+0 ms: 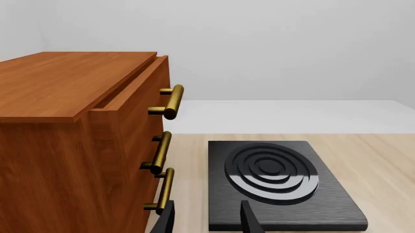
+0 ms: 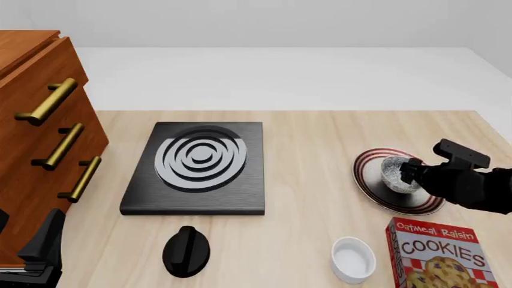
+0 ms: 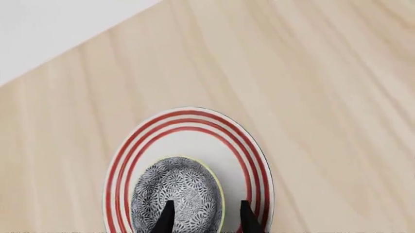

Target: Pick the akita bowl on the ramekin and place it on the plate.

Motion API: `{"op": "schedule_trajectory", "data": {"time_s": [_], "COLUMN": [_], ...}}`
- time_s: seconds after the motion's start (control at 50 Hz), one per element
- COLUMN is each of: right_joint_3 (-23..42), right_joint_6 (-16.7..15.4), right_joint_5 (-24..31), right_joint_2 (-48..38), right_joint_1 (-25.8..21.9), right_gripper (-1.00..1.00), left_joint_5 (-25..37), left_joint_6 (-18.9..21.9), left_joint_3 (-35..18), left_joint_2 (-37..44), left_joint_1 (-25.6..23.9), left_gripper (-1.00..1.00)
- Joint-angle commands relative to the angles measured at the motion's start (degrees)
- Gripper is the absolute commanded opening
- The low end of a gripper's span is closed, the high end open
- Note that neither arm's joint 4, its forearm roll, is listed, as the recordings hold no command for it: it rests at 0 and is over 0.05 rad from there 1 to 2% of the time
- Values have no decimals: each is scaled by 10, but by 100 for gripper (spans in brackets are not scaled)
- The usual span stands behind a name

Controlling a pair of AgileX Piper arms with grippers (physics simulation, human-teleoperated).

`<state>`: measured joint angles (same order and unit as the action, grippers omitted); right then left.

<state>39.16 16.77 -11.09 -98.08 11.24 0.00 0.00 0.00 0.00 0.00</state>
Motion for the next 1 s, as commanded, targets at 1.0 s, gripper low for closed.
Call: {"op": "schedule_trajectory", "data": {"time_s": [1.0], "right_joint_3": [85], "right_joint_6": [-56], "right_joint_5": [532], "right_joint_2": [782], "right_joint_1": [-30], "right_gripper": [100], "left_joint_5": [0], "left_joint_6": [0], "left_joint_3": [0], "left_joint_2": [0], "left_joint_1": [0], "left_gripper": [100]}}
